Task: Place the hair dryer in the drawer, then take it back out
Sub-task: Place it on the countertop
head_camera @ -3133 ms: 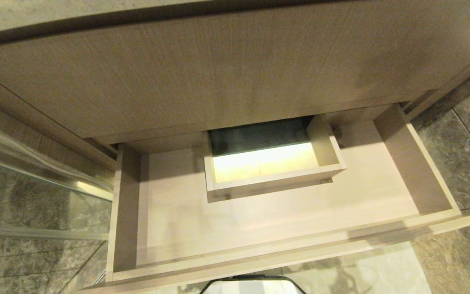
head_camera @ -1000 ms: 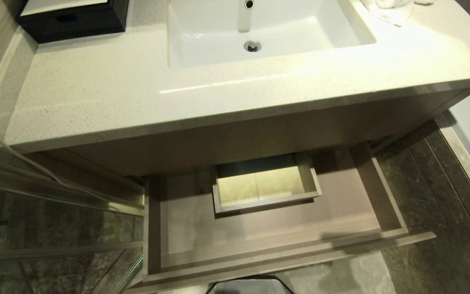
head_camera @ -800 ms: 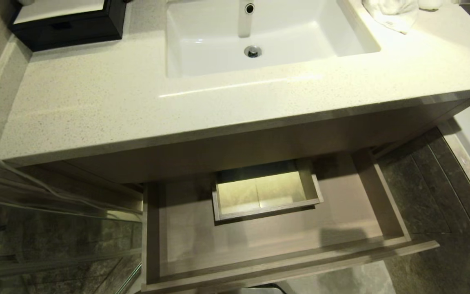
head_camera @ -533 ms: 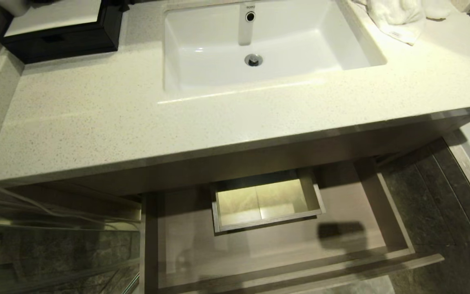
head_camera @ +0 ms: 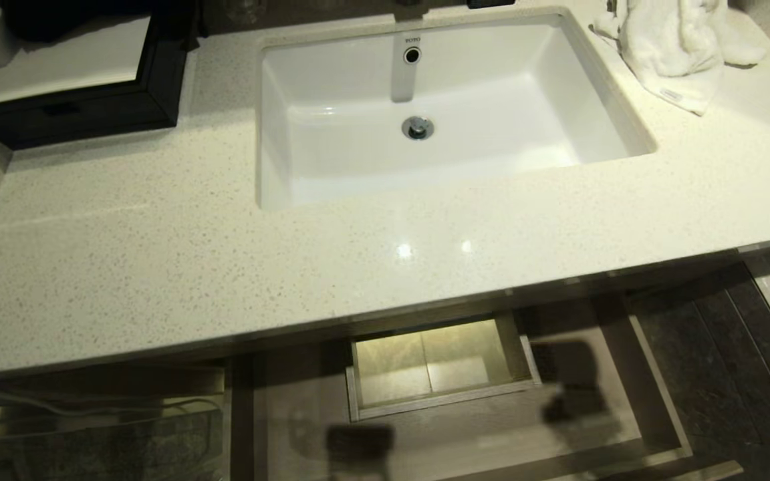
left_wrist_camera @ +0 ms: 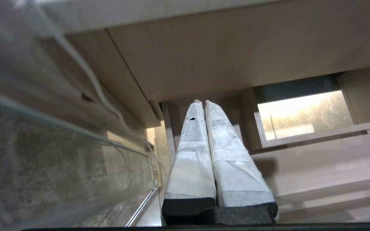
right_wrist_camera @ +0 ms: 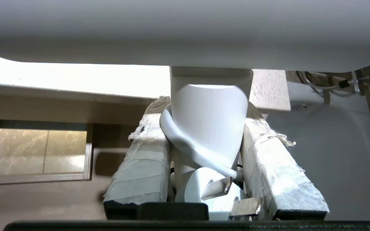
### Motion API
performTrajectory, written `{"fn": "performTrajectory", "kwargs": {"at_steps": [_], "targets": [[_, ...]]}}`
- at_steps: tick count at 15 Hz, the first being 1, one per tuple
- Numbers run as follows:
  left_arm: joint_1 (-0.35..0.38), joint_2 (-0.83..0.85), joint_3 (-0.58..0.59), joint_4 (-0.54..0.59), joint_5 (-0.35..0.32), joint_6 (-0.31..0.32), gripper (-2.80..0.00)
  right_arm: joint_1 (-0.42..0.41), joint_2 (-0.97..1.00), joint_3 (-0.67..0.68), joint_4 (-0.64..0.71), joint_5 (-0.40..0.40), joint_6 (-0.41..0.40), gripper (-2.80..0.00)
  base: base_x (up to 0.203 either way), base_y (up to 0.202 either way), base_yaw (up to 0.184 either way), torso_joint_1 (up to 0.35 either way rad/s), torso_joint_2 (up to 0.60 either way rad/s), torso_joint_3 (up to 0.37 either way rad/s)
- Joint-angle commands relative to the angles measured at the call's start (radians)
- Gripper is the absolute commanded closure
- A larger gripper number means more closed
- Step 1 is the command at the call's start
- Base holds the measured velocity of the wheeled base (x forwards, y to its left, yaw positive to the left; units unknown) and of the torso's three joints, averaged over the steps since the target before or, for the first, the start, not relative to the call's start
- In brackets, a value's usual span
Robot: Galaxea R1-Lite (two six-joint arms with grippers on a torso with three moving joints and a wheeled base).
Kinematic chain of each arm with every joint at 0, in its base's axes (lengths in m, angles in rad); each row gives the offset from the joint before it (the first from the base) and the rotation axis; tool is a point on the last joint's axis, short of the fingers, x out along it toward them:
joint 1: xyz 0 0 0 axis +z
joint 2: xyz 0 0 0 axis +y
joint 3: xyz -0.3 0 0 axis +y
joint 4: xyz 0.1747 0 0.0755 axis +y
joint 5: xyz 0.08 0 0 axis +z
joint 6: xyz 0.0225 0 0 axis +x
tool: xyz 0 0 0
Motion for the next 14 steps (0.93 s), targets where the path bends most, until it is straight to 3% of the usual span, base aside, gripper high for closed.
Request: {"fn": "performTrajectory", "kwargs": {"at_steps": [1, 6, 9, 14], "targets": [[0.000, 0.000, 0.001, -0.001, 0.000, 0.000, 0.00, 0.000, 0.029, -0.004, -0.002, -0.001, -0.003, 0.00, 0.000, 0.000, 0.000, 0.373, -0.22, 0.133], [0.000, 0.000, 0.002, -0.001, 0.000, 0.000, 0.00, -0.002, 0.155, -0.067, -0.030, -0.004, -0.002, 0.00, 0.000, 0.000, 0.000, 0.321, -0.22, 0.094], [-0.001, -0.001, 0.002, -0.001, 0.000, 0.000, 0.00, -0.001, 0.326, -0.204, -0.015, 0.000, -0.003, 0.00, 0.000, 0.000, 0.000, 0.060, -0.04, 0.014], [0.000, 0.000, 0.002, -0.001, 0.000, 0.000, 0.00, 0.000, 0.530, -0.412, 0.139, 0.044, -0.021, 0.00, 0.000, 0.000, 0.000, 0.000, 0.00, 0.000]]}}
